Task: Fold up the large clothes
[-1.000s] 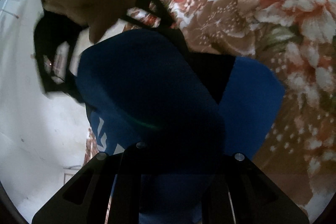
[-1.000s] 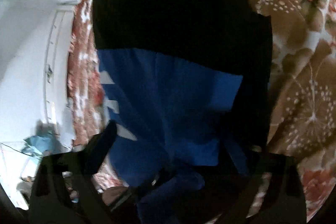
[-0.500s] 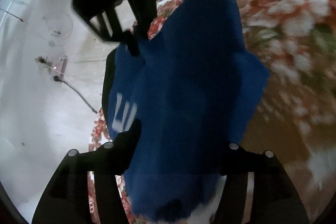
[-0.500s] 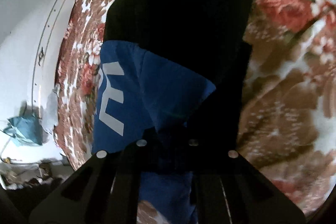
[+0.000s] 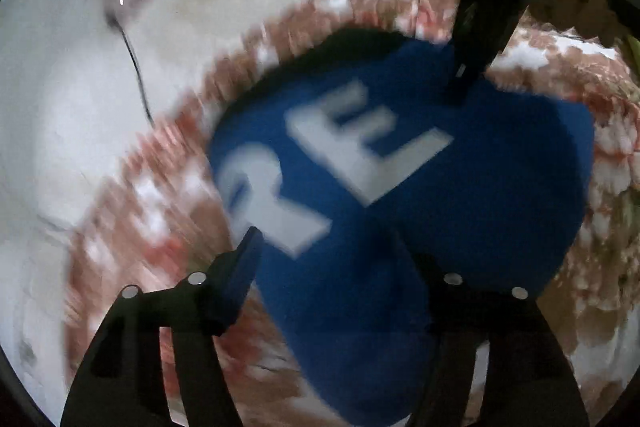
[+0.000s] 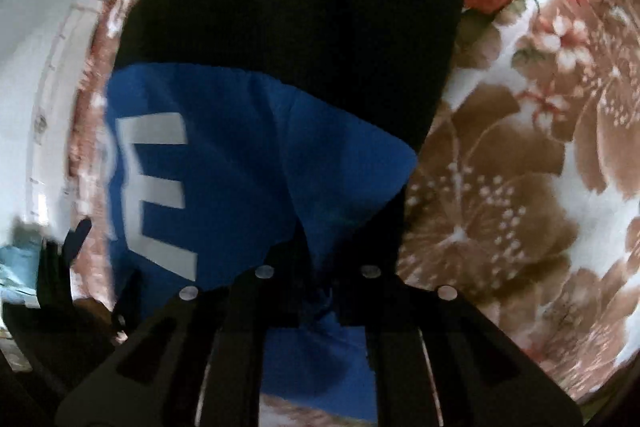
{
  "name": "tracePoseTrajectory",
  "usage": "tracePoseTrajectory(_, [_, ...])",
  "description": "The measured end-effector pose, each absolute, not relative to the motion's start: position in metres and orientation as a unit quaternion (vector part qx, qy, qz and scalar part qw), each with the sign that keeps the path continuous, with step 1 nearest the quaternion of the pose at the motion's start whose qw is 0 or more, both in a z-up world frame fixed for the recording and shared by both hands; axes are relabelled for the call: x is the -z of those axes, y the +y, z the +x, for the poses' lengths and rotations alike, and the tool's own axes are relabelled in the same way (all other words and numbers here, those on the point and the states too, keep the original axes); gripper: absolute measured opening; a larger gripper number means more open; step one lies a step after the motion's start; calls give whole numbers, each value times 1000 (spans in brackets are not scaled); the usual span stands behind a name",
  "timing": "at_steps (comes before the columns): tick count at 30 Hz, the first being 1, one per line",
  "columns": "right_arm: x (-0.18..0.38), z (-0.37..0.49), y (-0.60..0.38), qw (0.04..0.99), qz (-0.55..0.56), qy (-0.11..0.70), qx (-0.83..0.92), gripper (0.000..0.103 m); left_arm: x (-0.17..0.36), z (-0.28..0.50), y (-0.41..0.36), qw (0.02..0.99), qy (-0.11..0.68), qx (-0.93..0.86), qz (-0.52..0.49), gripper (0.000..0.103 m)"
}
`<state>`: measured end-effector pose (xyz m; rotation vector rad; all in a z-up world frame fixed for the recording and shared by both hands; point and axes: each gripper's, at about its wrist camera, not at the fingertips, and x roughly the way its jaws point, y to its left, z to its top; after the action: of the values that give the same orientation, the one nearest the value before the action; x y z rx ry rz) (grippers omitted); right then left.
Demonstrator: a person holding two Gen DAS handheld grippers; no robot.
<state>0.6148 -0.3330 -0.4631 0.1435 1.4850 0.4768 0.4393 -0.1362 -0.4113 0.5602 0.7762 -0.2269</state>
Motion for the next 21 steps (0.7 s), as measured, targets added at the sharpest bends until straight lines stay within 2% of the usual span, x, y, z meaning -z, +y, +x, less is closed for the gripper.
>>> tracePoseTrajectory(3, [485, 616, -333, 696, 68, 680, -220, 12, 448, 423, -130, 873, 359, 120, 308, 69])
tracePoseTrajectory(8, [490, 616, -341, 702, 84, 669, -232, 16, 447, 424, -116, 875, 378, 146, 264, 69])
tracePoseTrajectory(9, [485, 615, -346, 707, 71, 665, -230, 25, 444, 425, -117, 874, 381, 147, 264, 69])
tracePoseTrajectory(10, [481, 614, -349, 713, 56, 663, -222, 39, 440, 428, -115, 872, 384, 152, 263, 70])
tracePoseTrajectory(12, [474, 612, -362, 724, 31, 659, -200, 55, 431, 427, -110, 868, 394, 162, 256, 76])
tracePoseTrajectory(13, [473, 612, -369, 725, 29, 660, -195, 60, 429, 428, -107, 867, 396, 167, 251, 78])
tracePoseTrajectory(15, [463, 614, -377, 726, 14, 664, -179, 60, 416, 427, -101, 869, 395, 176, 241, 83])
tracePoseTrajectory(17, [443, 619, -377, 753, -61, 644, -119, 60, 396, 430, -95, 874, 387, 181, 232, 88])
tracePoseTrajectory(18, [424, 623, -376, 769, -69, 626, -108, 63, 385, 435, -91, 880, 378, 177, 227, 90])
tracePoseTrajectory(19, [408, 628, -375, 782, -65, 611, -102, 76, 371, 444, -85, 888, 367, 172, 216, 91])
tracePoseTrajectory(21, [375, 639, -356, 814, -62, 570, -92, 86, 354, 465, -74, 899, 357, 168, 190, 98])
